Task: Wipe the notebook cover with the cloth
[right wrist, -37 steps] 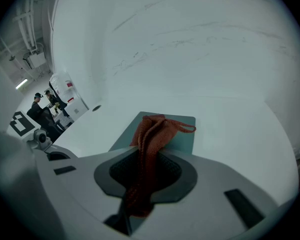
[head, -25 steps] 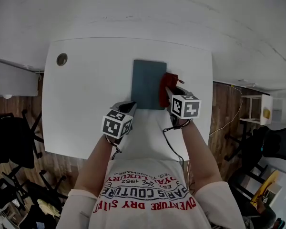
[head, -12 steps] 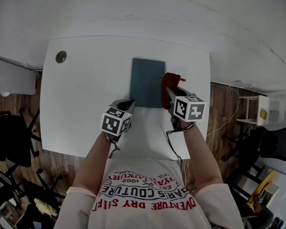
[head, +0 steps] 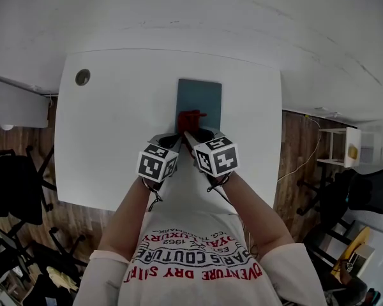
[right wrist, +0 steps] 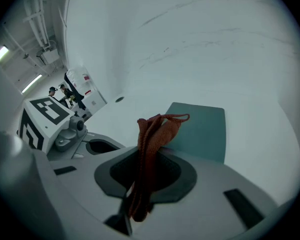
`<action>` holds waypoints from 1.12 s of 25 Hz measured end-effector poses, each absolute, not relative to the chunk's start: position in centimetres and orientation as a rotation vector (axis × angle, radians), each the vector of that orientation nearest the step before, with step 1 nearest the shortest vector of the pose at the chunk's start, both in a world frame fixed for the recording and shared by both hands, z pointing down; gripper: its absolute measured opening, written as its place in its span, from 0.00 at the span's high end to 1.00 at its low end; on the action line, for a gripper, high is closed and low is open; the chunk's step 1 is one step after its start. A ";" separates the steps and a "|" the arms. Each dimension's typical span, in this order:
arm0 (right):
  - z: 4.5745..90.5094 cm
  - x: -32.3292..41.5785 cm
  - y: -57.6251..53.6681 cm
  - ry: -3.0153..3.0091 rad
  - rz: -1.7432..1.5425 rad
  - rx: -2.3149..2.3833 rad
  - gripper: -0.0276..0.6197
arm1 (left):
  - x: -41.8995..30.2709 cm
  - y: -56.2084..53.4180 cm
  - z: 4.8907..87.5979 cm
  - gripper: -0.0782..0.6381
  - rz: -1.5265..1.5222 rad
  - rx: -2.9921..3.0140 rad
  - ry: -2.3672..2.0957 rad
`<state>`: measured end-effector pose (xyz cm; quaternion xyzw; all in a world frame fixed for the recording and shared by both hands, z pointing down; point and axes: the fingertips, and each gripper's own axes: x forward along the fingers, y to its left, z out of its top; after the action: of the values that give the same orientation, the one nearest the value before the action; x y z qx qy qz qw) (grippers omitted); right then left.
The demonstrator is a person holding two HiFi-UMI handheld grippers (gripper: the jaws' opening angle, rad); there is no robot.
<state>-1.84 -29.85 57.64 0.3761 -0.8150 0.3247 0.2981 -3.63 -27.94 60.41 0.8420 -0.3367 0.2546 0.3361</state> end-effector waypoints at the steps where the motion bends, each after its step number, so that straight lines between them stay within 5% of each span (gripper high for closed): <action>1: 58.0 -2.1 -29.9 -2.156 0.857 0.991 0.84 | -3.6 -28.0 60.4 0.88 0.665 2.196 -0.880; 28: 60.2 2.6 -30.0 -2.071 0.892 1.144 0.84 | -3.7 -27.9 60.5 0.88 0.669 2.197 -0.875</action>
<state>2.62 -29.98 60.25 0.4314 -0.7809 0.3364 0.3016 -3.70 -27.90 60.46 0.8421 -0.3355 0.2566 0.3354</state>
